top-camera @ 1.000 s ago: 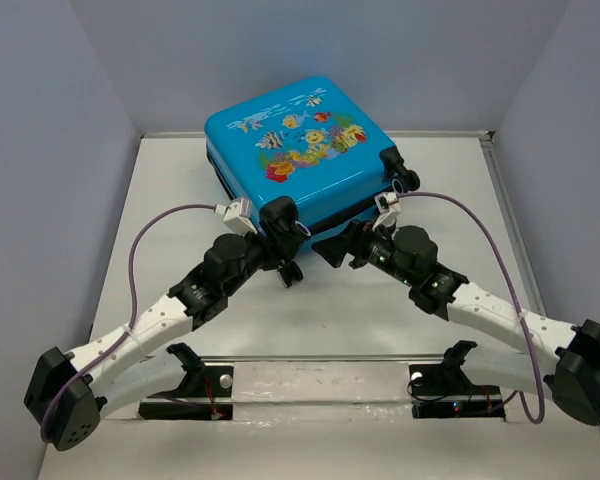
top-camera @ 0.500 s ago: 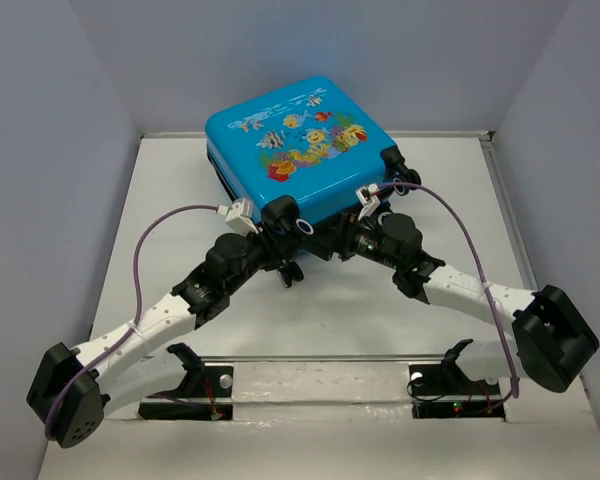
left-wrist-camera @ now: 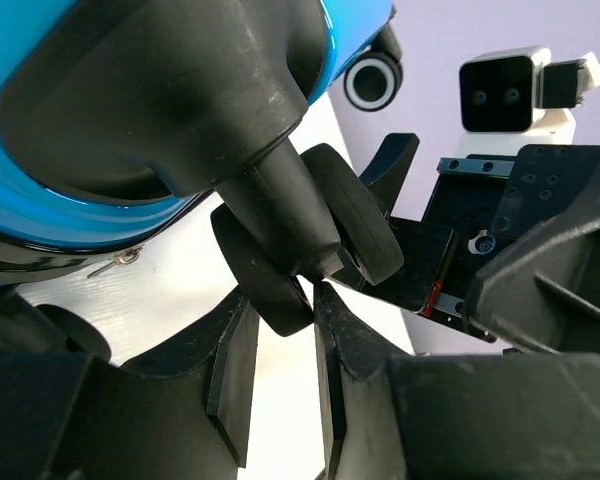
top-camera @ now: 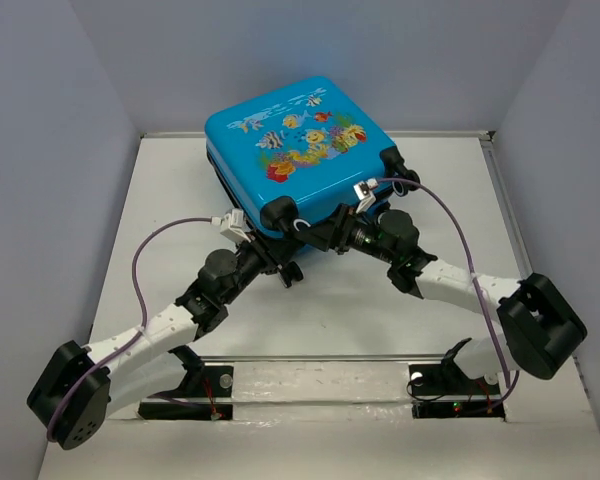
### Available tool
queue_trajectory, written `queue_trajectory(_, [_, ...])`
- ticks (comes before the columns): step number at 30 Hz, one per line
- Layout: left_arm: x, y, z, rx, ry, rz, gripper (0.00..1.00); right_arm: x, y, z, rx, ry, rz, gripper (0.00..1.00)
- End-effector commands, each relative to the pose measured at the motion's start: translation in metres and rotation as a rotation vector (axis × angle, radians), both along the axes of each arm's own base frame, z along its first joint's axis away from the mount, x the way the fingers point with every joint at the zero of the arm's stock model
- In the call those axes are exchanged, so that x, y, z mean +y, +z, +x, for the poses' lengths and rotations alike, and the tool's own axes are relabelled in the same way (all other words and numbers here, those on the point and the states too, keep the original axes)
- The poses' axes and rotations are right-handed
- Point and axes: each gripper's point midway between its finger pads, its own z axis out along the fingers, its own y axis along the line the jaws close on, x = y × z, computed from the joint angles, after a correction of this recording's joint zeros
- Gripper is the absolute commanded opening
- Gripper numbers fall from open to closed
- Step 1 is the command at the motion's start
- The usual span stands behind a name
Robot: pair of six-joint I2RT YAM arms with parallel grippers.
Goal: Pack the luggage
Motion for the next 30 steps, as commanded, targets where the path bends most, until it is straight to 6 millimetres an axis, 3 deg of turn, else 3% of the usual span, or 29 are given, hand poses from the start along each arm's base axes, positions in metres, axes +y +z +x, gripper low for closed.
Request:
queue_trajectory(1, [0.001, 0.06, -0.009, -0.193, -0.031, -0.194, 0.06, -0.01, 0.027, 0.014, -0.064, -0.102, 0.007, 1.0])
queue_trajectory(14, [-0.001, 0.082, -0.031, -0.329, -0.124, -0.318, 0.06, 0.019, 0.038, 0.002, -0.044, 0.093, 0.085, 1.0])
queue_trajectory(19, [0.0, 0.095, -0.038, -0.381, -0.145, -0.344, 0.06, 0.016, 0.025, 0.006, -0.001, 0.058, 0.074, 1.0])
queue_trajectory(23, [0.002, 0.098, -0.04, -0.395, -0.144, -0.351, 0.06, 0.016, 0.026, 0.008, -0.001, 0.047, 0.067, 1.0])
queue_trajectory(30, [-0.012, 0.103, -0.051, -0.429, -0.249, -0.321, 0.06, 0.033, 0.036, -0.003, -0.015, 0.197, 0.1, 1.0])
